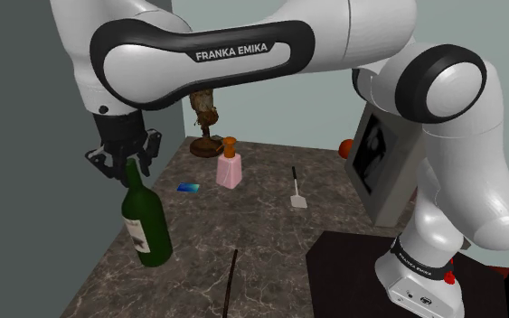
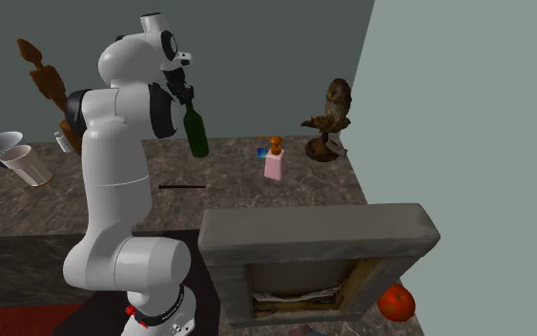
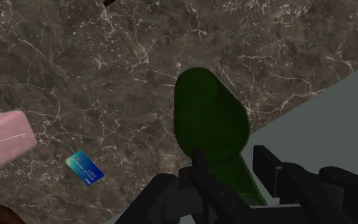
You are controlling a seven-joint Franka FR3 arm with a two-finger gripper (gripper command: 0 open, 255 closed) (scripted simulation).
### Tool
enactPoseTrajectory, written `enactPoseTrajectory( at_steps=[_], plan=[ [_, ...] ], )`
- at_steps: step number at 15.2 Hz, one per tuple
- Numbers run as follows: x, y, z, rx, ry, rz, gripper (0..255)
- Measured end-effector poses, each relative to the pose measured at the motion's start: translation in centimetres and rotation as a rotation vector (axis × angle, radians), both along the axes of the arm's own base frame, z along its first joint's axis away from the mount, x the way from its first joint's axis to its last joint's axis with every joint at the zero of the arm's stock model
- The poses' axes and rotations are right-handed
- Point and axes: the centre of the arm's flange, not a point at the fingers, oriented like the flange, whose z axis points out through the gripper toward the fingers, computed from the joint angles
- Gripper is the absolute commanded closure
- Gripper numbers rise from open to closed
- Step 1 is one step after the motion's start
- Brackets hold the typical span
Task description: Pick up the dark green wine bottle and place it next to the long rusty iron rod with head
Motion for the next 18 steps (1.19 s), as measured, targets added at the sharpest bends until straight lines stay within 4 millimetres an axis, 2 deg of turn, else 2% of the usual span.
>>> enactPoseTrajectory(
  at_steps=[2, 8, 9, 15, 18],
  plan=[
    [0.0, 0.0, -0.8, 0.000, 0.000, 0.000, 255],
    [0.0, 0.0, -1.0, 0.000, 0.000, 0.000, 255],
    [0.0, 0.0, -1.0, 0.000, 0.000, 0.000, 0],
    [0.0, 0.0, -1.0, 0.001, -0.001, 0.000, 0],
    [0.0, 0.3, 1.7, 0.002, -0.002, 0.000, 0]
  ],
)
